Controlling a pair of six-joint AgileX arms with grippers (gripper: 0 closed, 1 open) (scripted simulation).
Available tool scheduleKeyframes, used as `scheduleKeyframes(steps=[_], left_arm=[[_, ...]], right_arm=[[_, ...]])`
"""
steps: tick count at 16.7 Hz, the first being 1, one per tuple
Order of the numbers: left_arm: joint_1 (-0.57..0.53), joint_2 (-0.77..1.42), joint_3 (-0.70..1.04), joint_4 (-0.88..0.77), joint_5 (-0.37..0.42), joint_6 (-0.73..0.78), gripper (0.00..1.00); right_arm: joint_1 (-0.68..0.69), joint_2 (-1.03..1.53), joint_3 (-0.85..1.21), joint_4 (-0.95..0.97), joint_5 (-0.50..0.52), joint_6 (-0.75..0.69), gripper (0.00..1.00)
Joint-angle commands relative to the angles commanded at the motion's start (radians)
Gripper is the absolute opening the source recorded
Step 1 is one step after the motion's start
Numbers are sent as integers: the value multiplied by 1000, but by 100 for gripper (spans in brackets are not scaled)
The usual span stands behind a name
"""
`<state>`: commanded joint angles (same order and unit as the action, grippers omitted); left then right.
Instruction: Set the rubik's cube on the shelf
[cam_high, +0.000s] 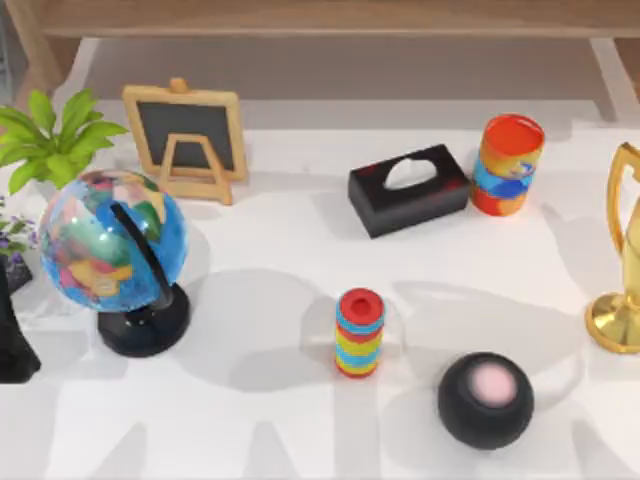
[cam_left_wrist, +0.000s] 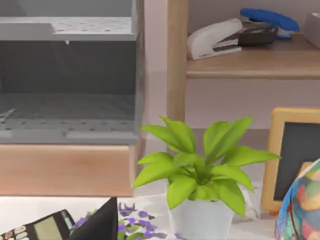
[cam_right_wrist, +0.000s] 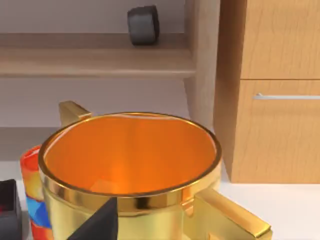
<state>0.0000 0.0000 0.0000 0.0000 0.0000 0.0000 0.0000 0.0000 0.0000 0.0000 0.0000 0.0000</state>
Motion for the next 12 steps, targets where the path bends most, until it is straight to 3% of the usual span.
scheduleKeyframes(steps=[6,12], left_arm=[[0,0,0,0,0,0,100],[0,0,0,0,0,0,100]], right_arm=[[-33,103,59,63,-17,-87,100],[-131,554,283,309,-100,-406,100]])
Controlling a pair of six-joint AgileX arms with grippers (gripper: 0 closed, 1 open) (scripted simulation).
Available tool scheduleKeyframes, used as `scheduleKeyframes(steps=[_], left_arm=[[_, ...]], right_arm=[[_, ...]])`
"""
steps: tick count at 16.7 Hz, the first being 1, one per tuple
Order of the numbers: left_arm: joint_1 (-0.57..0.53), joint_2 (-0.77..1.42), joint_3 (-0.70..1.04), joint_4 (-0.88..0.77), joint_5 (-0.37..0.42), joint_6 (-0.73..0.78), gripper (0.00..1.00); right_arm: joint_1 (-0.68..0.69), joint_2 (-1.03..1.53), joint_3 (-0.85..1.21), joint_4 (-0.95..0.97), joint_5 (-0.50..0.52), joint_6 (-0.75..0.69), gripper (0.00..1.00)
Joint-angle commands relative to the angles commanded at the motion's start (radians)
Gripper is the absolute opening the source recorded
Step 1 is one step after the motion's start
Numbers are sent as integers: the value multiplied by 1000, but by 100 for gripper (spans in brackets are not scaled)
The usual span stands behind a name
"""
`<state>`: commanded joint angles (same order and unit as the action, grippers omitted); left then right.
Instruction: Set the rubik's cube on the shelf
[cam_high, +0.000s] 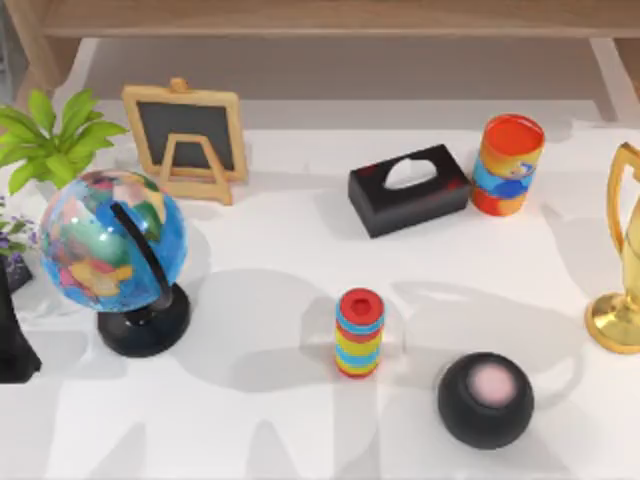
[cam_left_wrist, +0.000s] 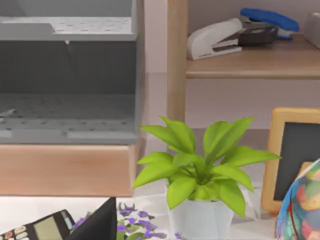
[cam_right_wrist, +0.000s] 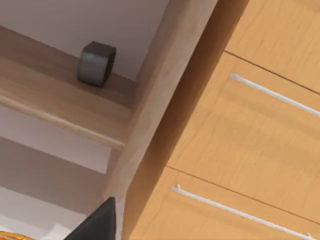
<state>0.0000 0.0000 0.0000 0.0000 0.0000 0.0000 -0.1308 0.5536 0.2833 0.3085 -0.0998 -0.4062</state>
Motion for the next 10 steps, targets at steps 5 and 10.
scheduleKeyframes(steps=[5,10], left_arm=[[0,0,0,0,0,0,100],[0,0,0,0,0,0,100]], right_arm=[[-100,541,258,285,-105,-361,100],[-197,1089,515,567,-209,-716,100]])
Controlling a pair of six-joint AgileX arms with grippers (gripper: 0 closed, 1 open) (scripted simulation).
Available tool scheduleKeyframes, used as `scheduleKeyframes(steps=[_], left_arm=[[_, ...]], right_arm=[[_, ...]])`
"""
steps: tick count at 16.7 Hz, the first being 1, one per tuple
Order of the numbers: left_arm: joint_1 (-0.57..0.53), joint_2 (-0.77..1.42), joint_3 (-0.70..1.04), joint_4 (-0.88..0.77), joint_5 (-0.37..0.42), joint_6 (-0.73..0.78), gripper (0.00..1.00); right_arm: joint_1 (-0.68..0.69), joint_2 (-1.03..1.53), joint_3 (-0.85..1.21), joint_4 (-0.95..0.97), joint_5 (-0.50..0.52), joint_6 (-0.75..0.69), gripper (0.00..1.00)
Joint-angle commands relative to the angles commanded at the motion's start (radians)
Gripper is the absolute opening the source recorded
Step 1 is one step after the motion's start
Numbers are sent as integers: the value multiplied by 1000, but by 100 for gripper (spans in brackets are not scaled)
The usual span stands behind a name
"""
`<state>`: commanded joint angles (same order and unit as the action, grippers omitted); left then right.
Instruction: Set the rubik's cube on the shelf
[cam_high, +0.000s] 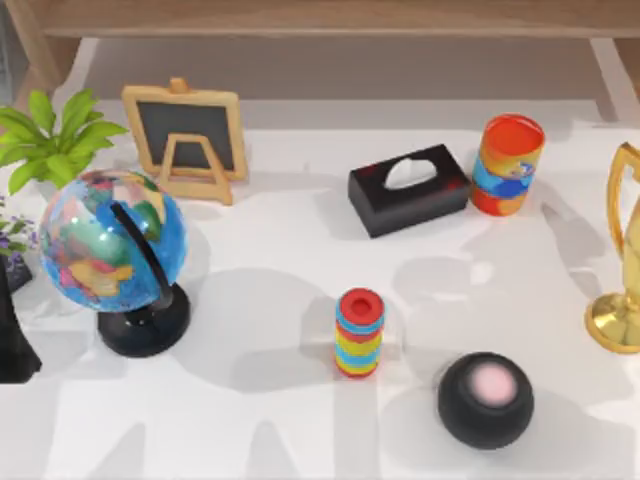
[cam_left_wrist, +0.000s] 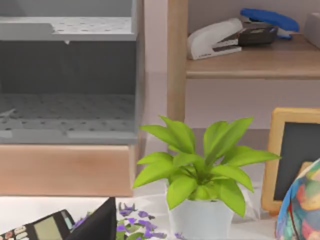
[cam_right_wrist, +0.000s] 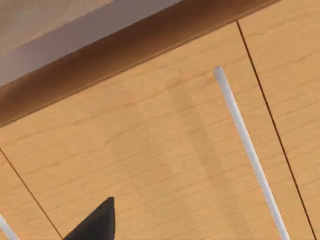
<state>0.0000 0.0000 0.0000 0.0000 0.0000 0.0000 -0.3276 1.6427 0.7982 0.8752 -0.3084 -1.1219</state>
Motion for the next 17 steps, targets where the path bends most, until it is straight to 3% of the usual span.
scheduleKeyframes(steps=[8,17], left_arm=[[0,0,0,0,0,0,100],[0,0,0,0,0,0,100]], right_arm=[[-115,589,266,295,-103,-386,100],[-127,658,300,329,-112,-435,100]])
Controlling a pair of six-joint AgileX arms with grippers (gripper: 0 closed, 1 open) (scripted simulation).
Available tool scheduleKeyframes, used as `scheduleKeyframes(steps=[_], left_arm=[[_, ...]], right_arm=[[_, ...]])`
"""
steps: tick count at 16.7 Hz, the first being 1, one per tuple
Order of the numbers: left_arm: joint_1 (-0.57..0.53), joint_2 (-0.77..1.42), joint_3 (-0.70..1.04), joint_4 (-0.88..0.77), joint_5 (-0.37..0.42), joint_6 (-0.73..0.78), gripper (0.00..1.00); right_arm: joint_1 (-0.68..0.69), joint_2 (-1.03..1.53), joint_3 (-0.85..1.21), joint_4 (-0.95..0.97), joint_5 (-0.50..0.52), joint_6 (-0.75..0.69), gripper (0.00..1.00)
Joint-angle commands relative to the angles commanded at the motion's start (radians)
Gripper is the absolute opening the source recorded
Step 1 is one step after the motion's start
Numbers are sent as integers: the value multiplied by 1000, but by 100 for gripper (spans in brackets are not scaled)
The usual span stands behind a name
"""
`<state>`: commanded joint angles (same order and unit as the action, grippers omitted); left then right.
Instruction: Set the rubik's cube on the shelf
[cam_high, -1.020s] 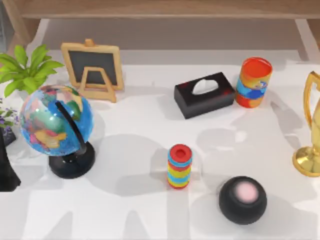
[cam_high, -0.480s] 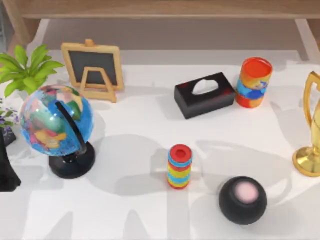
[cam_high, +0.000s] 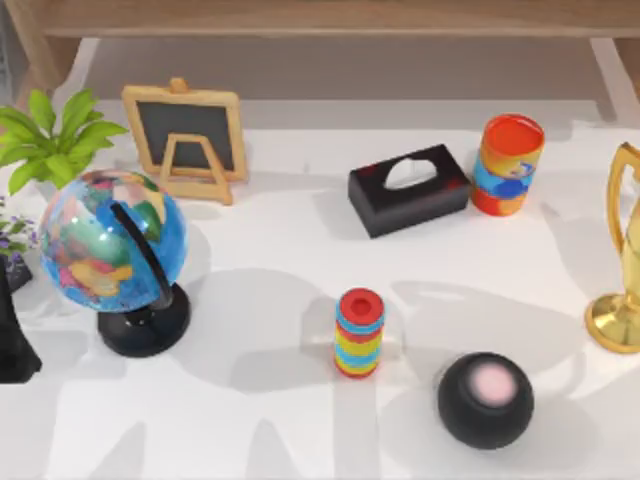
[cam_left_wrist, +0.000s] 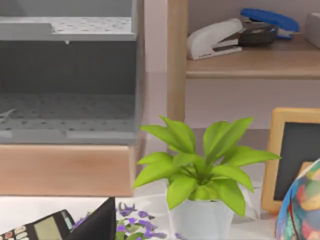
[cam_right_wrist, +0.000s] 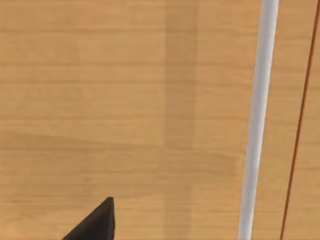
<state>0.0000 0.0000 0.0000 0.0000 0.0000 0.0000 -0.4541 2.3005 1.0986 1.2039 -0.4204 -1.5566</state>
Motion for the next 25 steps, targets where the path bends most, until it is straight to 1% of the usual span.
scheduleKeyframes(steps=[6,10,23,24,25], left_arm=[[0,0,0,0,0,0,100],[0,0,0,0,0,0,100],[0,0,0,0,0,0,100],[0,0,0,0,0,0,100],[0,0,0,0,0,0,100]], right_arm=[[17,49,107,-55,20,-2,100],[19,53,116,-60,22,-2,100],[19,53,116,-60,22,-2,2],[19,53,116,-60,22,-2,0],[19,53,116,-60,22,-2,0]])
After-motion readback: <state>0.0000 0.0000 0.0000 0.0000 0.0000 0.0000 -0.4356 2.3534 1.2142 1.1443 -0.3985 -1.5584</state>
